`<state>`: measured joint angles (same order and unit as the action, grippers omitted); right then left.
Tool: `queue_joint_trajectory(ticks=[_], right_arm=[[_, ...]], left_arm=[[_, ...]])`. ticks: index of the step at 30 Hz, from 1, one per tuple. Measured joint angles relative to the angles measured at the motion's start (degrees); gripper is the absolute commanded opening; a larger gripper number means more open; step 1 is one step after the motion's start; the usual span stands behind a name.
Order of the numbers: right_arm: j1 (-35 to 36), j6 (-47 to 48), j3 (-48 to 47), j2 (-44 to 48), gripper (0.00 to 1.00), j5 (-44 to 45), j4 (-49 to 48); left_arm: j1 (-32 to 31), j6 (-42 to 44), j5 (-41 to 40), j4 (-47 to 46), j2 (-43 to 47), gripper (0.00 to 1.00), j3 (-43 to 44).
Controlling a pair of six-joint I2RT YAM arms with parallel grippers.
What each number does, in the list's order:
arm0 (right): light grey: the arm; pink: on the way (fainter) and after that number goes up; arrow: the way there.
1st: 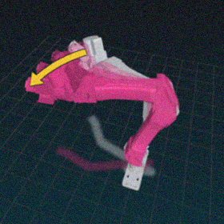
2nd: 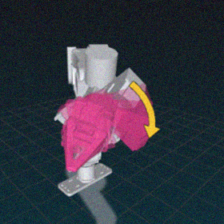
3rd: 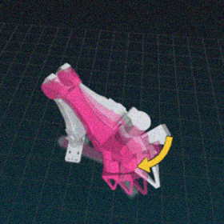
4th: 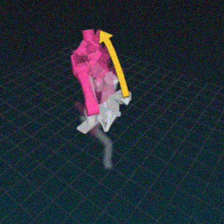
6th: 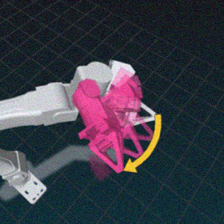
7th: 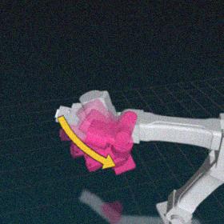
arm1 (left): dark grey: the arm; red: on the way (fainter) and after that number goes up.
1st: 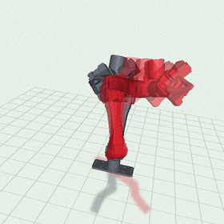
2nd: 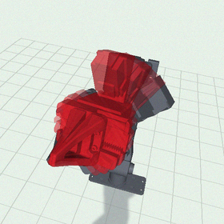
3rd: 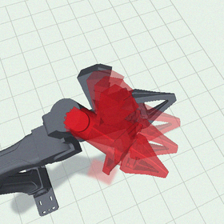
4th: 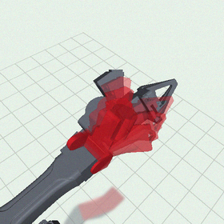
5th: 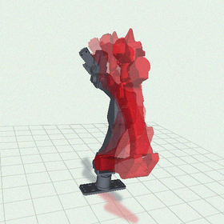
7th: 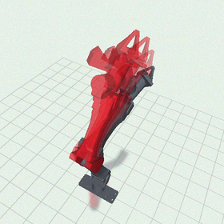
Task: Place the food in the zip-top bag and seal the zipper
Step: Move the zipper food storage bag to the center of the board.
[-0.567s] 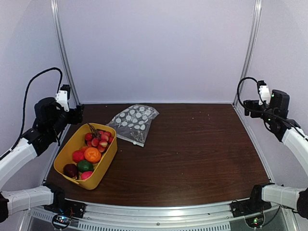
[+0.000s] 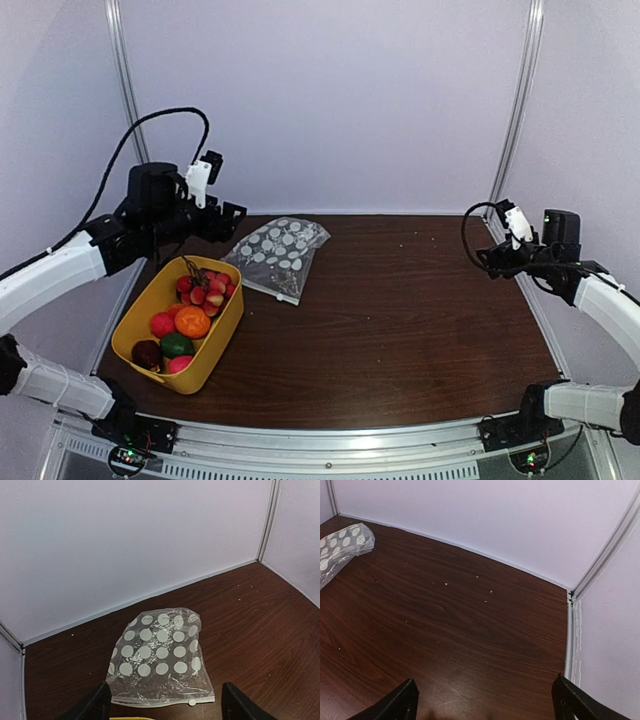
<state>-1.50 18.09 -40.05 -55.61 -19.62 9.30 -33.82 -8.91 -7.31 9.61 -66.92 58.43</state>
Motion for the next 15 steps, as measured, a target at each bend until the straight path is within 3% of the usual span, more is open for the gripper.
queue_joint_trajectory(ticks=[9,15], right_arm=[[7.0,3.9,-0.8,-3.8,0.93,-4.9,3.0],[7.3,4.7,-0.8,-2.6,0.93,-6.1,3.6]], left_arm=[[-2.4,-4.7,-1.5,9.0,-30.7,0.87,29.7],[-2.4,-6.7,-2.8,12.2,-46.2,0.7,40.7]])
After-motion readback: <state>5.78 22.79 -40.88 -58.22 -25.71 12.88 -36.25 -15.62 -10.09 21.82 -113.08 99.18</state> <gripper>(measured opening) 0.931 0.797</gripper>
